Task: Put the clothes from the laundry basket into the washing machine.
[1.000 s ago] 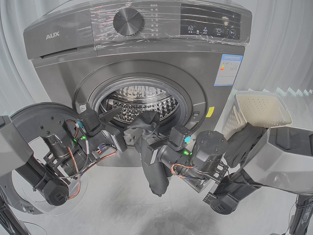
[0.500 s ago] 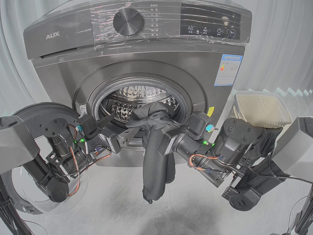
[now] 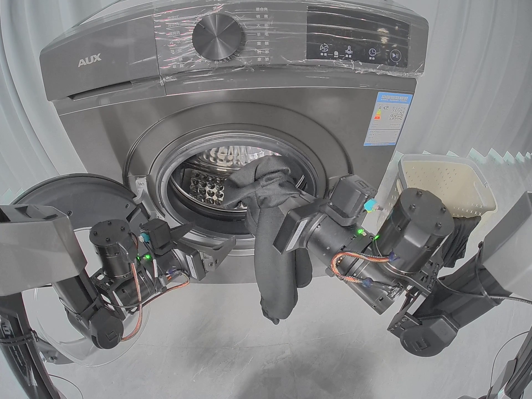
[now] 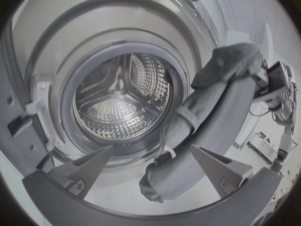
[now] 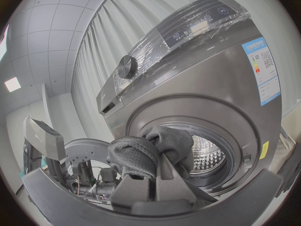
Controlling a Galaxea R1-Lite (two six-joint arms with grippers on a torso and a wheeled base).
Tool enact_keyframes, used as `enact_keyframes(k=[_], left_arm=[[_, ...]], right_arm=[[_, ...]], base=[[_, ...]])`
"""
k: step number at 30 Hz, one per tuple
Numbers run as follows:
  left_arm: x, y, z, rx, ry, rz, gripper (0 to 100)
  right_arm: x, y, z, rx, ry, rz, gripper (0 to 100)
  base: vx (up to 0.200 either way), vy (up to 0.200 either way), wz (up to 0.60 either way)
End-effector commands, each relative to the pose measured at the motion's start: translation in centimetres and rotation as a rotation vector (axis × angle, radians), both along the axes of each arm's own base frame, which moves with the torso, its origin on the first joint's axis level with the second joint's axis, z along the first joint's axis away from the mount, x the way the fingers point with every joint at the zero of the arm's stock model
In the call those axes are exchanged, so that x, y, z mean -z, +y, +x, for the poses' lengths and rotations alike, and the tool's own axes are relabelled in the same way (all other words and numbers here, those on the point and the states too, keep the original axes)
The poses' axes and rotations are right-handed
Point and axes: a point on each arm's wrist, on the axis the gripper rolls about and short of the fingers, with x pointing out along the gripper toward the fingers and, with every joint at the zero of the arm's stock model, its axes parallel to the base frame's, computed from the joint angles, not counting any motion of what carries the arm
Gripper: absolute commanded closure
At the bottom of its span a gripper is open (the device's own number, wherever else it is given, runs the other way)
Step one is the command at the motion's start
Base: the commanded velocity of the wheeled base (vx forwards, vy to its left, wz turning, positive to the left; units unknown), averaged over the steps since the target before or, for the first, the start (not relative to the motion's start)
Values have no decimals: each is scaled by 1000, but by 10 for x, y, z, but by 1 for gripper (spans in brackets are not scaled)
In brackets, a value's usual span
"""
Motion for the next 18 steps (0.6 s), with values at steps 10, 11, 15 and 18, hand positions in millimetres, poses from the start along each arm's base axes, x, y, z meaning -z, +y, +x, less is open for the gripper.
enact_keyframes(k=[10, 11, 15, 18], left_arm=[[45, -8, 9, 11, 121, 54, 0], [45, -8, 9, 11, 121, 54, 0], [54, -15, 21, 10, 104, 69, 0], [55, -16, 26, 5, 95, 63, 0]], right_arm=[[-16, -4, -15, -38, -31, 37, 100], [-16, -4, -15, -38, -31, 37, 100], [-16, -1, -18, -52, -34, 43, 100], [-16, 0, -19, -55, -34, 42, 100]], base=[[0, 0, 0], [0, 0, 0], [0, 0, 0], [0, 0, 0]])
